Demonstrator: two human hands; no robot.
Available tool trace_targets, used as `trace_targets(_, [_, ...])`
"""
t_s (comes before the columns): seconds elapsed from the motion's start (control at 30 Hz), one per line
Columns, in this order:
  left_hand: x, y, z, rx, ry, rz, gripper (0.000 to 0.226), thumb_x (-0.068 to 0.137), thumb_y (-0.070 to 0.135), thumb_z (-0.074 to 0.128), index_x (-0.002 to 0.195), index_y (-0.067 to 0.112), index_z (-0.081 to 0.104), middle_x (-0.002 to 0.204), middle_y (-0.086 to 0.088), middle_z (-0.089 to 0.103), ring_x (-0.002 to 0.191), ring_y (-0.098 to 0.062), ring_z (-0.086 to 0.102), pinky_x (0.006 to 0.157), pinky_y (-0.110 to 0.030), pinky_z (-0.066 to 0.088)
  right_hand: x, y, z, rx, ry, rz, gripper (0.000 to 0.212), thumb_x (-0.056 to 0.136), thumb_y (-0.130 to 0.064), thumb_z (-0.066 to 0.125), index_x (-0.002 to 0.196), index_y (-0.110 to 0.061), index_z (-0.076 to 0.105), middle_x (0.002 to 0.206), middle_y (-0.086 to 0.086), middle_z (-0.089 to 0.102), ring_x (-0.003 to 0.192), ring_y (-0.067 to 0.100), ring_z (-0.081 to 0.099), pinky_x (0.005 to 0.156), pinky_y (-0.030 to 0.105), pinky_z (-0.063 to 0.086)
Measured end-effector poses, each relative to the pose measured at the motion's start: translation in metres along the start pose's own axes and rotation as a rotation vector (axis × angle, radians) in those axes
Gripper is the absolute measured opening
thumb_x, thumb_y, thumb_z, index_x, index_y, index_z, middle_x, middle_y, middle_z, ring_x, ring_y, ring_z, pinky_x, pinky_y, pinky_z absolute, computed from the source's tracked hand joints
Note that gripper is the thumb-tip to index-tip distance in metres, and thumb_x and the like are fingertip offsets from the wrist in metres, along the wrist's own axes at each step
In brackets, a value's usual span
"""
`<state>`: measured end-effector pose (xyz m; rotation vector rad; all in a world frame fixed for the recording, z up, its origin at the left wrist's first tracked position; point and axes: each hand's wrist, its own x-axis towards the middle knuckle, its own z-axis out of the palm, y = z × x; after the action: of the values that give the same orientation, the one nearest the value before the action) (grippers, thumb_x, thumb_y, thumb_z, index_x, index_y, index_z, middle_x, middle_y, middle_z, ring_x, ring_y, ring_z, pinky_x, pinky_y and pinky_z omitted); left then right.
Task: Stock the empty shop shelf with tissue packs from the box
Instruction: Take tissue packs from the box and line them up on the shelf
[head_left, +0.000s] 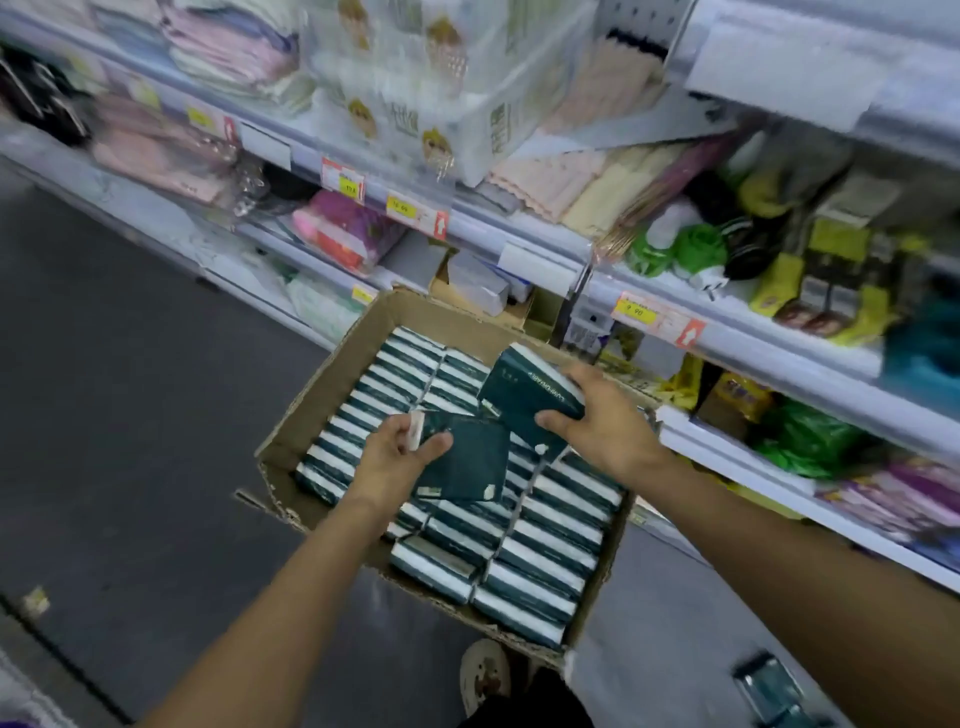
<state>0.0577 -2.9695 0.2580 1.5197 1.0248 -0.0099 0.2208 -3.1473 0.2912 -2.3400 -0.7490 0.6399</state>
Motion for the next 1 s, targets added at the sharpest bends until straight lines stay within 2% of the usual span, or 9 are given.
trace_targets(0.07, [-0.012,0.023,0.006,-0.015,-0.004,0.062,0.036,0.086,0.032,0.074,0.109,0.009,0.057,0.109,-0.016,0.062,0.104,-0.029,0.061,0.086,-0.036,0.048,-0.024,-0.005,-0.034,0.053,0.079,-0.016,0.038,0.087,-0.036,0.070,0.116,-0.028,0.048,0.101,-0.010,0.059,0.093,0.016,0.062,0.080,0.043,0.054])
trace_targets(0.17, [-0.031,0.070,0.022,-0.044,-0.049,0.161,0.042,0.086,0.031,0.073,0.119,0.009,0.059,0.112,-0.011,0.067,0.103,-0.025,0.066,0.084,-0.030,0.054,-0.064,-0.008,-0.088,0.098,0.172,-0.061,0.035,0.087,-0.036,0.070,0.115,-0.028,0.049,0.100,-0.013,0.060,0.092,0.012,0.062,0.080,0.042,0.054])
trace_targets(0.23, [-0.049,0.105,0.038,-0.092,-0.105,0.245,0.033,0.087,0.025,0.073,0.113,0.009,0.061,0.105,-0.010,0.072,0.096,-0.024,0.070,0.073,-0.024,0.055,-0.090,-0.010,-0.126,0.111,0.252,-0.085,0.031,0.087,-0.030,0.071,0.111,-0.026,0.051,0.096,-0.013,0.059,0.089,0.012,0.062,0.078,0.040,0.054])
trace_targets(0.43, [-0.105,0.214,0.105,-0.033,-0.230,0.545,0.022,0.086,0.022,0.074,0.104,0.016,0.062,0.101,-0.004,0.071,0.089,-0.015,0.068,0.067,-0.018,0.053,-0.158,-0.004,-0.235,0.069,0.499,-0.119,0.032,0.084,-0.025,0.074,0.109,-0.016,0.057,0.095,-0.004,0.063,0.085,0.009,0.061,0.073,0.024,0.050])
trace_targets(0.5, [-0.126,0.243,0.134,0.021,-0.264,0.658,0.025,0.085,0.027,0.075,0.104,0.019,0.062,0.105,-0.003,0.070,0.093,-0.017,0.067,0.074,-0.026,0.057,-0.180,0.004,-0.269,0.082,0.563,-0.131,0.032,0.083,-0.023,0.075,0.108,-0.016,0.057,0.090,-0.010,0.061,0.079,-0.003,0.058,0.067,0.014,0.045])
trace_targets(0.6, [-0.158,0.277,0.180,0.122,-0.332,0.777,0.034,0.080,0.041,0.077,0.106,0.025,0.062,0.107,0.003,0.070,0.099,-0.016,0.067,0.085,-0.040,0.058,-0.213,0.026,-0.315,0.157,0.669,-0.171,0.038,0.082,-0.021,0.076,0.112,-0.025,0.053,0.097,-0.012,0.064,0.087,-0.001,0.062,0.073,0.019,0.050])
trace_targets(0.77, [-0.204,0.317,0.269,0.068,-0.368,0.827,0.030,0.083,0.039,0.074,0.107,0.027,0.061,0.111,0.001,0.068,0.102,-0.018,0.066,0.086,-0.041,0.058,-0.270,0.092,-0.395,0.180,0.846,-0.165,0.043,0.082,-0.014,0.076,0.115,-0.022,0.049,0.100,-0.002,0.065,0.088,0.000,0.064,0.070,0.015,0.052])
trace_targets(0.87, [-0.225,0.329,0.326,-0.017,-0.353,0.814,0.029,0.085,0.038,0.073,0.108,0.025,0.061,0.108,0.002,0.070,0.098,-0.014,0.068,0.081,-0.032,0.058,-0.302,0.143,-0.450,0.097,0.894,-0.100,0.042,0.081,-0.017,0.077,0.112,-0.026,0.051,0.100,-0.005,0.064,0.092,0.004,0.062,0.081,0.025,0.050])
trace_targets(1.0, [-0.245,0.340,0.394,-0.168,-0.354,0.755,0.025,0.088,0.033,0.071,0.108,0.021,0.063,0.102,0.002,0.073,0.090,-0.010,0.070,0.070,-0.023,0.055,-0.329,0.204,-0.512,-0.063,0.888,-0.042,0.039,0.081,-0.020,0.077,0.112,-0.028,0.055,0.100,-0.007,0.063,0.086,0.009,0.061,0.075,0.022,0.047])
